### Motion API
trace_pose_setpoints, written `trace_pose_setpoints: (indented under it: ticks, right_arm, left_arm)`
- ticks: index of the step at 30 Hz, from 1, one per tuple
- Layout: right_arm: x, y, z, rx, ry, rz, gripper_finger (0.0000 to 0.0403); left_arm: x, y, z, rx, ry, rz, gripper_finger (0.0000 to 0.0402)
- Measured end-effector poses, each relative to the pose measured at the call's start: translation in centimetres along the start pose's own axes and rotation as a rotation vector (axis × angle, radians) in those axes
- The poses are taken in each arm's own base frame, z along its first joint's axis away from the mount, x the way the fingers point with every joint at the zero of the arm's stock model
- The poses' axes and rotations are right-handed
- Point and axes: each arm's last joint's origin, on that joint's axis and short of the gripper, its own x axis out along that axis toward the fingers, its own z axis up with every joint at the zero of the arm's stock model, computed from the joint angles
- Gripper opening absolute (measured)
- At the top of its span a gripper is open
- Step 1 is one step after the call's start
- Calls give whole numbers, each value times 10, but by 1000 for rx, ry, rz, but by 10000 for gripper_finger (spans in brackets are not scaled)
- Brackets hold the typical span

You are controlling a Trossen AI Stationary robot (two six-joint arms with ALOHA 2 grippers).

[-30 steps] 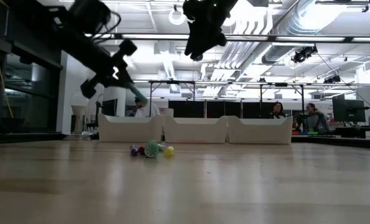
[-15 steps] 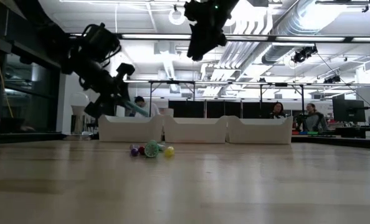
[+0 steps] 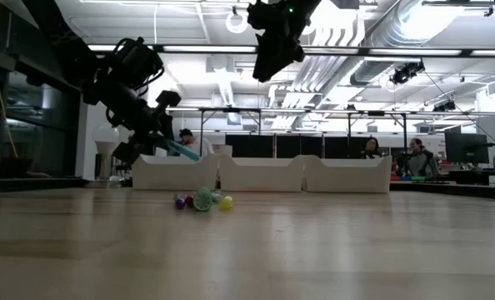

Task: Pick & Place Markers
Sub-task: Put the light blue highlighter pen into the left white bin

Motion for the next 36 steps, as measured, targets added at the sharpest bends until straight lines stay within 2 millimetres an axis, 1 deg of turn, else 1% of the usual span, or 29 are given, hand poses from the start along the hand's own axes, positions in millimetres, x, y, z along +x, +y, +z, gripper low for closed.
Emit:
trace_pose_setpoints:
  ticks: [8, 12, 19, 24, 36]
  right_arm:
    - [0, 0, 0, 0, 2, 0, 157]
    - [0, 0, -1, -1, 12, 0, 157]
    - [0, 0, -2, 5, 18, 0, 157]
    - [0, 0, -2, 9, 19, 3, 157]
    - [0, 0, -2, 8, 25, 3, 157]
  left_arm:
    - [0, 0, 0, 0, 12, 0, 130]
    - [0, 0, 0, -12, 12, 0, 144]
    - [0, 0, 0, -27, 11, 0, 147]
    - [0, 0, 0, -68, -7, 0, 147]
    - [0, 0, 0, -70, -7, -1, 148]
